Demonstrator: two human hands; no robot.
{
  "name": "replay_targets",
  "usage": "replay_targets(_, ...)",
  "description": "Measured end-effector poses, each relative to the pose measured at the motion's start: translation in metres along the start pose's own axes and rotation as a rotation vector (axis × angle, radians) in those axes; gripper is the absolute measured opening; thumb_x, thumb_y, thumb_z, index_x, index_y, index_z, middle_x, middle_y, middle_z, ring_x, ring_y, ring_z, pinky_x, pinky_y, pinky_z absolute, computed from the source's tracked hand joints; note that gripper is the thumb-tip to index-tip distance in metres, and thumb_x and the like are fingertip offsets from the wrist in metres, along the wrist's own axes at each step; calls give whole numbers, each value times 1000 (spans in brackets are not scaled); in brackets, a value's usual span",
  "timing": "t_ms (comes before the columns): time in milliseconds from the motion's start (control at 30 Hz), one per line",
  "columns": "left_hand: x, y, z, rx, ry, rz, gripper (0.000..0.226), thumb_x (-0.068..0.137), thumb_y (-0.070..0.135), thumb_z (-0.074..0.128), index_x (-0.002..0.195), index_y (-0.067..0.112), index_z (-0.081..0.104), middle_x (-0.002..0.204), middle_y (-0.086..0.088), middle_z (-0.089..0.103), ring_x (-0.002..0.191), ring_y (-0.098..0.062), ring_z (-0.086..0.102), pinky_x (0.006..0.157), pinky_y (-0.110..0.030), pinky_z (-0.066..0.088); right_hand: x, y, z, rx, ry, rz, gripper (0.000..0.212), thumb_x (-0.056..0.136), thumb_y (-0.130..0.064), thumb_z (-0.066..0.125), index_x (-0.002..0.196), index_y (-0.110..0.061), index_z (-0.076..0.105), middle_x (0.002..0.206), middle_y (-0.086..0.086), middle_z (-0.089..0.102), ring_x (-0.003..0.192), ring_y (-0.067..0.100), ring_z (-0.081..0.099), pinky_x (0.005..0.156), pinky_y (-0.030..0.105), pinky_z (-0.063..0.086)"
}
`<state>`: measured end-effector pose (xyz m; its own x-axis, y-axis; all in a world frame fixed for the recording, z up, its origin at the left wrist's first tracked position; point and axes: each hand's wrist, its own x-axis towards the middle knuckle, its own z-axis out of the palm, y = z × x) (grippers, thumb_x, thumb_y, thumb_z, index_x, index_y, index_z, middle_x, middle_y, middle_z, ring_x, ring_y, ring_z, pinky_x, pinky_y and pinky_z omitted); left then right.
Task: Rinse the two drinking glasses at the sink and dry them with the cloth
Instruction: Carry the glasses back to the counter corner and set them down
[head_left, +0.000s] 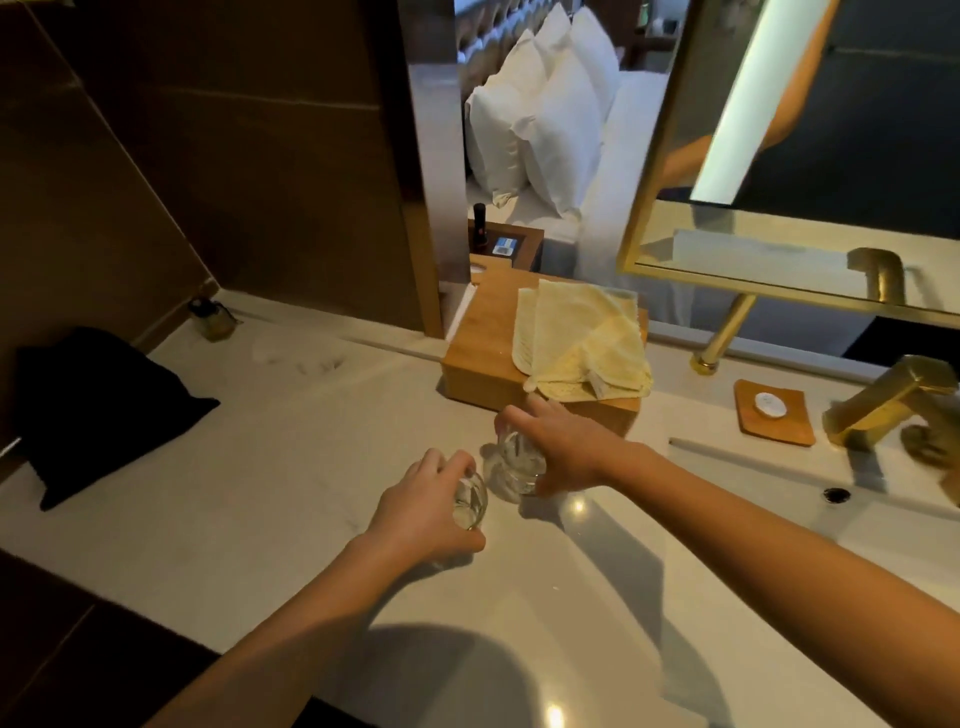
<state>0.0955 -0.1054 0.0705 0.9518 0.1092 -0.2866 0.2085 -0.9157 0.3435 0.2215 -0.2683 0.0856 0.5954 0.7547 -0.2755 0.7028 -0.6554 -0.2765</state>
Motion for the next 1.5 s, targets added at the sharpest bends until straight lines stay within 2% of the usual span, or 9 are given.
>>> replay_targets(167,19,-92,-54,-18,22,5,61,60,45,67,111,40,34,110,5,41,99,-16,51,69,-30,45,70,-67,-7,31,-20,26,88,65,-29,86,133,-38,33,129,1,39,119,22,42,87,37,53)
replay_targets(500,45,-243,-124,31,44,-8,57,61,44,68,106,41,34,109,5,41,100,-19,52,79,-34,51,186,-161,-1,39,32,81,90,62,-43,86,134,-38,33,134,3,40,123,26,41,95,44,50)
replay_targets(800,63,-288,-130,-4,29,46,57,63,46,70,108,40,36,112,6,41,100,-20,53,77,-33,52,226,-186,4,21,37,91,90,67,-36,83,141,-34,32,144,5,35,129,28,37,98,43,48)
replay_targets(933,70,-290,-138,13,-68,38,62,63,56,69,111,38,35,115,7,39,104,-16,49,78,-32,49,221,-181,14,151,121,91,102,68,-38,82,148,-32,19,149,3,31,133,25,35,103,42,46)
replay_targets(1133,98,-262,-158,492,-273,70,77,64,60,63,126,20,42,130,-4,41,121,-27,39,96,-43,37,198,-184,52,599,396,358,121,51,-60,86,147,-34,17,145,-5,39,129,15,40,104,38,46)
replay_targets(1200,108,-244,-158,618,-396,70,69,66,54,64,122,17,48,123,-6,50,116,-27,44,98,-43,36,201,-191,68,675,427,446,113,52,-55,87,144,-33,25,138,-4,45,123,16,46,99,36,49)
replay_targets(1267,117,-226,-154,830,-546,64,64,72,51,62,124,14,51,121,-7,56,115,-28,49,103,-46,32,206,-196,82,738,471,501,89,58,-50,82,132,-38,34,126,-6,54,113,16,54,91,36,54)
replay_targets(1400,132,-207,-135,1123,-723,-7,73,82,54,55,138,10,38,136,-14,49,127,-37,44,108,-54,29,212,-196,94,816,508,520,71,58,-58,76,115,-48,36,110,-14,61,98,12,60,82,39,57)
replay_targets(1500,138,-204,-121,1213,-776,-35,71,76,54,65,129,10,47,116,-12,56,101,-30,57,98,-44,45,205,-193,88,902,522,502,72,56,-54,81,112,-44,37,106,-15,62,91,10,63,73,32,60)
